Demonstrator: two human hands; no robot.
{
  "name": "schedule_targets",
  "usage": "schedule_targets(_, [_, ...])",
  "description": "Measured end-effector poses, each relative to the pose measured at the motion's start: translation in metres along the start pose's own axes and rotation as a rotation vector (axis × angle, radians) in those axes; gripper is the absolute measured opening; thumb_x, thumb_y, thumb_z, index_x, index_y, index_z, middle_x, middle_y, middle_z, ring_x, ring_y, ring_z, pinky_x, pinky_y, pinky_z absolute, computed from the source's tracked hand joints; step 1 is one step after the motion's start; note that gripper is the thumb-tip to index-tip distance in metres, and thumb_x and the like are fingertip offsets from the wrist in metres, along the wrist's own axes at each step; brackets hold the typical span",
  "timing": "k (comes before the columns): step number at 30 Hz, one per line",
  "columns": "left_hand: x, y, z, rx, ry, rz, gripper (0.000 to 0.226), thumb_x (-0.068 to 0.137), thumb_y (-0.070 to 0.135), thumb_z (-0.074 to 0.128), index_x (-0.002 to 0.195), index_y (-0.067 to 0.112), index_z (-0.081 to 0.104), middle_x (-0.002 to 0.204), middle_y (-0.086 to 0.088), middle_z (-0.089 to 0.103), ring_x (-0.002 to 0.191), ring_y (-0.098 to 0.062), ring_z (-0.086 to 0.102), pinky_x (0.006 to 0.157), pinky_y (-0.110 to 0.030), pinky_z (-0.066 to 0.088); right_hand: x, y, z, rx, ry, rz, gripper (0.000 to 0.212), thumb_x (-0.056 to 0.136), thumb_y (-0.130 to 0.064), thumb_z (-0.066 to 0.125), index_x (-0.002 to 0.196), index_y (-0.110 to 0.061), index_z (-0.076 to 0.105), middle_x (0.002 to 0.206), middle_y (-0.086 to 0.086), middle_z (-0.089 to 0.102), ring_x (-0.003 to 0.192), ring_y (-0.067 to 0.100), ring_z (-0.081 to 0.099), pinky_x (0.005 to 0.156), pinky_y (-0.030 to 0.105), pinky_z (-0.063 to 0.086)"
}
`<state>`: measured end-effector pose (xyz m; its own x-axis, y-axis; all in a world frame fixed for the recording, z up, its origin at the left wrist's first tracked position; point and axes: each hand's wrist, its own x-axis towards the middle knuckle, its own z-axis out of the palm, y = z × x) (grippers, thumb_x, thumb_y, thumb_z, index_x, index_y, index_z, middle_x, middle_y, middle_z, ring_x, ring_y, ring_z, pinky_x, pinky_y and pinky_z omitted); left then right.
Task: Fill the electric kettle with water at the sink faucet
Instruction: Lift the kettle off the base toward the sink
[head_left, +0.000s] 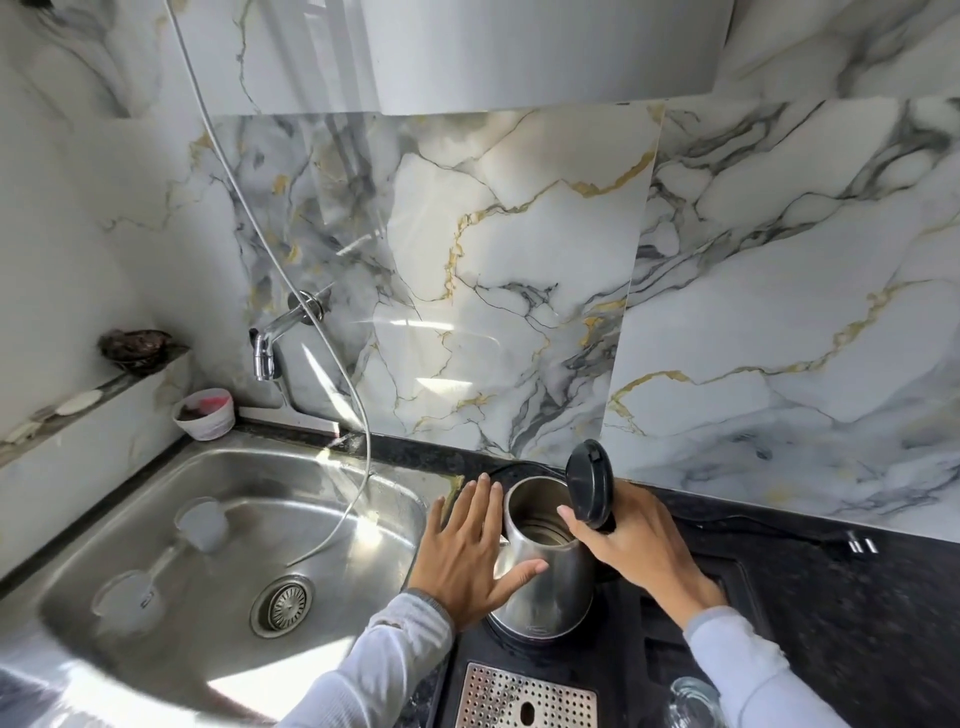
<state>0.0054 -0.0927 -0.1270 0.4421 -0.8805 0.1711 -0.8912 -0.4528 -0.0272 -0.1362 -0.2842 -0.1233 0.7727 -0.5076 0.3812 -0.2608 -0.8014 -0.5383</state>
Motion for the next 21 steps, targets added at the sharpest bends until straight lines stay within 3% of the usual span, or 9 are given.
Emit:
schedule_targets(2, [0.0, 0.002, -0.002, 0.02, -0.011, -0.002, 0.107, 0.085, 0.085, 0.015, 0.153, 0.004, 0.03, 0.162, -0.017, 0.029, 0.146, -0.03, 0.035, 0.114, -0.056, 0.037, 0.006, 0.004, 0.001, -0.055, -0.008, -0.018, 0.039, 0.079, -0.068, 0.065, 0.068, -0.04, 0.039, 0.048, -0.023, 0.038, 0.062, 0.027, 0.071, 0.056, 0.025, 0.04])
schedule_targets(4, [-0.001, 0.003, -0.005, 0.037, -0.024, -0.006, 0.106, 0.085, 0.085, 0.015, 0.153, 0.004, 0.029, 0.163, -0.017, 0.027, 0.147, -0.031, 0.034, 0.115, -0.057, 0.036, 0.013, 0.006, 0.001, -0.009, -0.032, 0.017, 0.041, 0.073, -0.067, 0.066, 0.058, -0.041, 0.038, 0.039, -0.02, 0.043, 0.049, 0.012, 0.063, 0.049, 0.017, 0.035])
schedule_targets(6, [-0.001, 0.002, -0.008, 0.047, -0.026, -0.011, 0.106, 0.086, 0.085, 0.015, 0.153, 0.004, 0.028, 0.163, -0.017, 0.027, 0.147, -0.031, 0.033, 0.115, -0.057, 0.035, 0.017, 0.004, 0.001, 0.051, -0.045, 0.026, 0.033, 0.068, -0.064, 0.07, 0.055, -0.045, 0.045, 0.049, -0.034, 0.059, 0.049, -0.005, 0.061, 0.047, 0.004, 0.032])
schedule_targets(8, [0.0, 0.0, -0.01, 0.038, -0.027, -0.012, 0.105, 0.086, 0.085, 0.016, 0.153, 0.004, 0.029, 0.163, -0.017, 0.027, 0.147, -0.031, 0.034, 0.116, -0.057, 0.035, 0.019, 0.0, -0.001, 0.103, -0.036, 0.019, 0.023, 0.066, -0.058, 0.075, 0.06, -0.052, 0.055, 0.057, -0.045, 0.06, 0.054, -0.016, 0.061, 0.048, 0.002, 0.038])
schedule_targets(12, [0.001, -0.006, -0.02, -0.031, 0.037, -0.005, 0.104, 0.087, 0.084, 0.018, 0.151, 0.003, 0.034, 0.16, -0.017, 0.032, 0.144, -0.029, 0.04, 0.113, -0.054, 0.041, 0.027, -0.014, -0.011, 0.168, 0.043, 0.025, 0.022, 0.064, -0.054, 0.08, 0.064, -0.058, 0.058, 0.059, -0.039, 0.064, 0.054, -0.012, 0.063, 0.049, 0.002, 0.039])
schedule_targets(21, [-0.003, -0.088, -0.061, -0.048, 0.161, 0.056, 0.103, 0.087, 0.084, 0.017, 0.146, 0.003, 0.044, 0.156, -0.017, 0.041, 0.14, -0.029, 0.046, 0.11, -0.053, 0.043, 0.067, -0.094, -0.001, 0.148, 0.139, -0.026, 0.024, 0.063, -0.057, 0.08, 0.071, -0.065, 0.059, 0.068, -0.051, 0.062, 0.062, -0.02, 0.065, 0.053, -0.003, 0.039])
